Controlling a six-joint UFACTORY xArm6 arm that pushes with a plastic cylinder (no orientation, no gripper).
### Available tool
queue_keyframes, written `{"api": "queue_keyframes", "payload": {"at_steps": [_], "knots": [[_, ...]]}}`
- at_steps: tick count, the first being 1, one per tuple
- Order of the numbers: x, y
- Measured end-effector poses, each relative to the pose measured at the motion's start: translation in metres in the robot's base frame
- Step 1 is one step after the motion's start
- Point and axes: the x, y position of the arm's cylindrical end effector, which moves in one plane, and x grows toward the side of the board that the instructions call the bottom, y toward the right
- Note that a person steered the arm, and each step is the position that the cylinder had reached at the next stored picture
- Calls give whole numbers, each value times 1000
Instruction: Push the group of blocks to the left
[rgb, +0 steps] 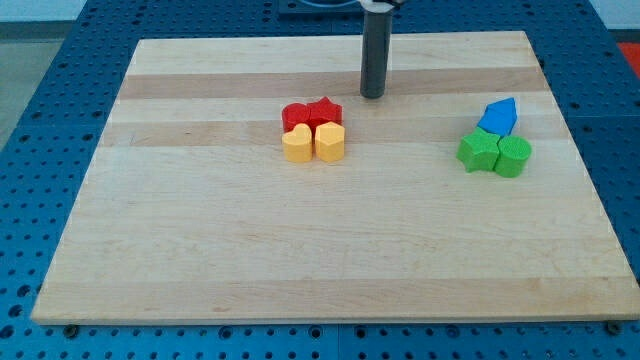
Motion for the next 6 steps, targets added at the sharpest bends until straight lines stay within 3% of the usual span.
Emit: {"api": "queue_keyframes", "payload": {"at_steps": [3, 6], "knots": [[57, -8], [75, -75]]}}
